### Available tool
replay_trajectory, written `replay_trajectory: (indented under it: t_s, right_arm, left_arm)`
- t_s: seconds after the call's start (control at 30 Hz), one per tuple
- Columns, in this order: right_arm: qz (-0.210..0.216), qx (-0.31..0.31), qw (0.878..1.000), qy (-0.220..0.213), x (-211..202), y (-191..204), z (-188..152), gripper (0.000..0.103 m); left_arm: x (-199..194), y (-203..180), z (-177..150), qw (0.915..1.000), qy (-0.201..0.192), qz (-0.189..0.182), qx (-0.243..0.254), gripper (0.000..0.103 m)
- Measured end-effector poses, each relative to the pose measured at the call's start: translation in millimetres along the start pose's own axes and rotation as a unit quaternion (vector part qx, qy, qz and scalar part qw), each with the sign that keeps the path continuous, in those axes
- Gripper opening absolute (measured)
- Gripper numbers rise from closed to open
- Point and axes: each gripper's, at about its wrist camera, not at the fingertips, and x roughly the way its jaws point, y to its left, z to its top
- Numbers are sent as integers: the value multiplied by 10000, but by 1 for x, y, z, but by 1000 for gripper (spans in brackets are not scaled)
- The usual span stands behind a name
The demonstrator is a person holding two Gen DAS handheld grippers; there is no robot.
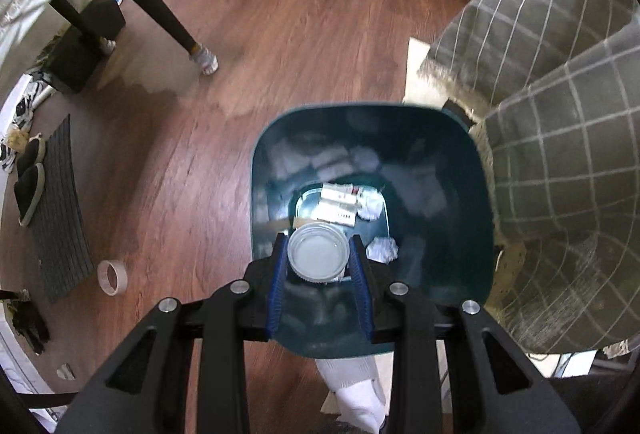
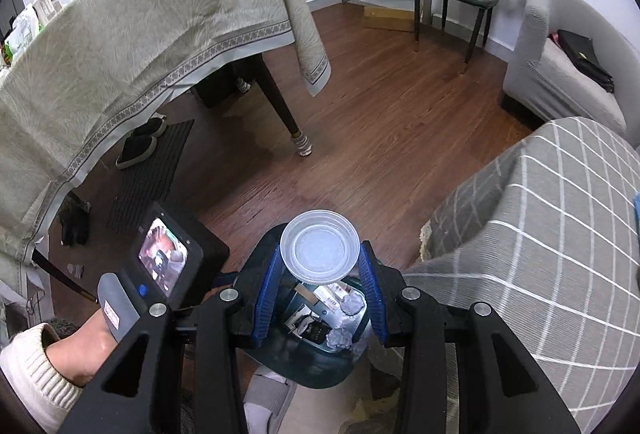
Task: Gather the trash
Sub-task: 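Carry both lids from the table over the teal bin, then open both grippers to drop the lids into the bin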
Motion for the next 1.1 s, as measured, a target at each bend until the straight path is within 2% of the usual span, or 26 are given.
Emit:
replay_trajectory:
  t_s: [0.2, 0.3, 0.47, 0.63, 0.73, 0.8, 1.03, 1.1]
  right_arm:
    - [-25, -18, 9999, 134, 15, 7, 3, 40]
    - [-47, -39, 9997, 243, 24, 10, 2, 40]
    - [-39, -21, 9994, 355, 35, 11, 2, 40]
    - [75, 97, 9985, 525, 49, 12, -8, 40]
    - [5, 13, 9978, 656, 59, 17, -13, 40]
    - [-45, -17, 9973, 736, 67, 18, -16, 40]
    - [-111, -105, 9928, 1185, 96, 19, -39, 40]
    - [-124, -170, 9911, 1313, 104, 22, -47, 40]
  left_arm:
    - [8, 5, -11, 9995, 152, 54, 285, 52]
    - [4, 10, -12, 9994, 71, 109, 324, 52]
    - [-6, 25, -11, 9998, -93, 102, 118, 52]
    - [-24, 42, -8, 9990, -428, 88, -66, 48]
    - [-38, 51, -4, 9976, -655, 17, -232, 44]
    - [-45, 54, -2, 9966, -763, -49, -308, 38]
    - [-90, 54, 2, 9882, -1453, -354, -334, 32]
    - [-100, 54, 4, 9861, -1578, -391, -359, 27]
